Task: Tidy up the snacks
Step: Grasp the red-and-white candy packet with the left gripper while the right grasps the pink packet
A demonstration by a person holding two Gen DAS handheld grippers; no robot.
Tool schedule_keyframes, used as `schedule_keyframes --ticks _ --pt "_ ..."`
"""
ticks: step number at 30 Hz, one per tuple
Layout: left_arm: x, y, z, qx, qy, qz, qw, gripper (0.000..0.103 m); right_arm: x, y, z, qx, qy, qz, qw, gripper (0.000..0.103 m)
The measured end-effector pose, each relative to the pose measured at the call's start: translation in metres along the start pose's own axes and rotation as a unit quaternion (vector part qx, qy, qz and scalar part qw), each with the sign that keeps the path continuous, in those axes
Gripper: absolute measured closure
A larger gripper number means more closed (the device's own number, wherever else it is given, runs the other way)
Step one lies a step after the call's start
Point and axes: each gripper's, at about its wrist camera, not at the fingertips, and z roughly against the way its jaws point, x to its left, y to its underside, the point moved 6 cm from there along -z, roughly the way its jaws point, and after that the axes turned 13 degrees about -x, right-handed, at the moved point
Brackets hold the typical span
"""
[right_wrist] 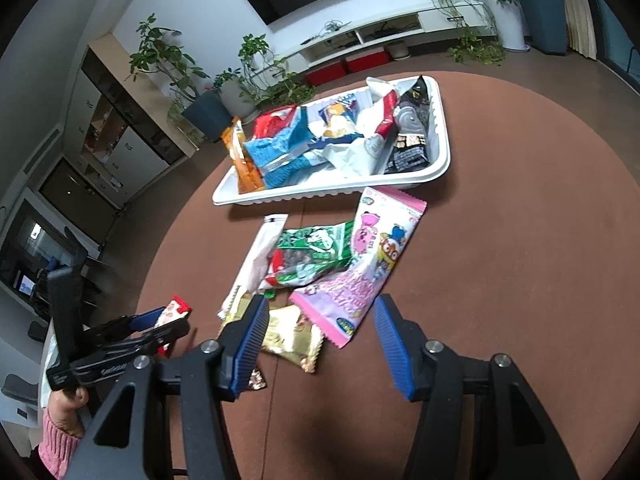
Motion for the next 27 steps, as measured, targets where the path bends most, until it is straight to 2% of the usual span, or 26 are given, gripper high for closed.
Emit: schedule_keyframes --ticks 11,18,23,25,27 --pt "0.001 0.002 0.002 -0.005 0.000 -0.024 0.9997 0.048 -0.022 -0.007 -0.029 0.013 0.045 -0.009 0.999 0.045" --pt "0.000 0.000 0.000 -0.010 0.000 -0.028 0.9996 0.048 -0.027 -0.015 -0.037 0.020 0.079 0.027 0.996 0.045" --pt "-0.003 0.002 -0.001 -0.014 -0.006 -0.051 0.9986 0.048 -0.020 -0.016 -0.045 0.029 0.098 0.067 0.992 0.044" --pt "-0.004 0.003 -0.001 -0.018 -0.012 -0.066 0.9976 0.052 -0.016 -0.016 -0.049 0.031 0.106 0.086 0.990 0.044" --pt "-0.004 0.003 0.000 -0.028 -0.009 -0.075 0.9968 0.062 -0.013 -0.015 -0.052 0.031 0.116 0.110 0.987 0.049"
